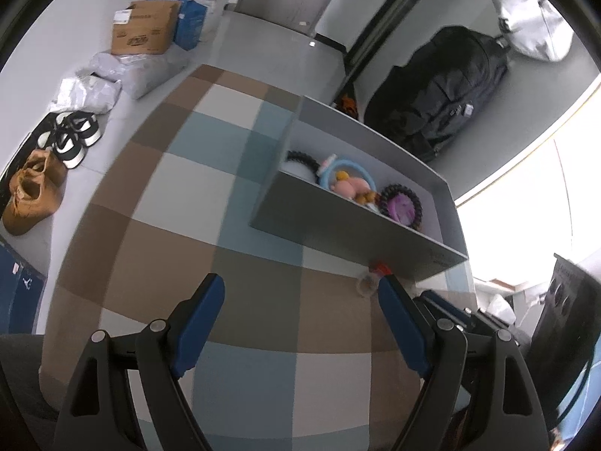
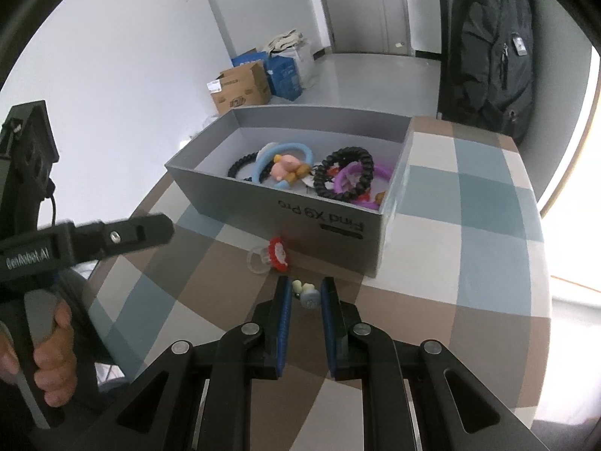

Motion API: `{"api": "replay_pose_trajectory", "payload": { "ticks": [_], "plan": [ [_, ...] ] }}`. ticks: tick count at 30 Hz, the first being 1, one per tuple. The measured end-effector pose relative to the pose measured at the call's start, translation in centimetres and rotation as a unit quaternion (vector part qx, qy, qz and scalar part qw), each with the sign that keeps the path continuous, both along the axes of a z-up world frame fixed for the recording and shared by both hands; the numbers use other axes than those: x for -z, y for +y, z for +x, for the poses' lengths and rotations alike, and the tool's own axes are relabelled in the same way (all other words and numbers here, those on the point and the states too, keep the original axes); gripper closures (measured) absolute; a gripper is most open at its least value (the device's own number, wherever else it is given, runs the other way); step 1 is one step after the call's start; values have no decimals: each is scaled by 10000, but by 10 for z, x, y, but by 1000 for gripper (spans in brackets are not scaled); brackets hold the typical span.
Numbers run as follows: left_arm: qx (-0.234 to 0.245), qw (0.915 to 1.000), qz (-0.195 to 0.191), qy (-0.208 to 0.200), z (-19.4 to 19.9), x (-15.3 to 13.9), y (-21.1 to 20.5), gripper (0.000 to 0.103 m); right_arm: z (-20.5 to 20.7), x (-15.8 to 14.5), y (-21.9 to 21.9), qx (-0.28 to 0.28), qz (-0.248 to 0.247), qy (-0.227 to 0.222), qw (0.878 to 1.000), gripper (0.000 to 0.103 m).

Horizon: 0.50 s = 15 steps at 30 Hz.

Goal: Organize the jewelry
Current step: 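Grasp the clear red-capped pacifier with the left gripper while the right gripper holds the charm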

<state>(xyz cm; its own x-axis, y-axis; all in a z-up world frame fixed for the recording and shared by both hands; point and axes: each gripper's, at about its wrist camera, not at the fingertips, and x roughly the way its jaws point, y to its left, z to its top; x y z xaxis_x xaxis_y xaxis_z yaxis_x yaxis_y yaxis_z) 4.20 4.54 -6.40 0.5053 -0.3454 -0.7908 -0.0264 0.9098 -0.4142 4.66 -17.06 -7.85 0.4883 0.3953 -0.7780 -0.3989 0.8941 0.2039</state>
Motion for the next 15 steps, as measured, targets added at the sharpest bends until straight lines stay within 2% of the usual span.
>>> {"api": "replay_pose_trajectory", "payload": {
  "ticks": [12,15],
  "plan": [
    [645,9978,57,-106,4,5,-43,23,-14,-13,-43,501,334,-35,9982,88],
    [754,9970,127,-136,3,6,-50,27,-18,-16,-49,558,404,-64,9976,88]
  ]
}}
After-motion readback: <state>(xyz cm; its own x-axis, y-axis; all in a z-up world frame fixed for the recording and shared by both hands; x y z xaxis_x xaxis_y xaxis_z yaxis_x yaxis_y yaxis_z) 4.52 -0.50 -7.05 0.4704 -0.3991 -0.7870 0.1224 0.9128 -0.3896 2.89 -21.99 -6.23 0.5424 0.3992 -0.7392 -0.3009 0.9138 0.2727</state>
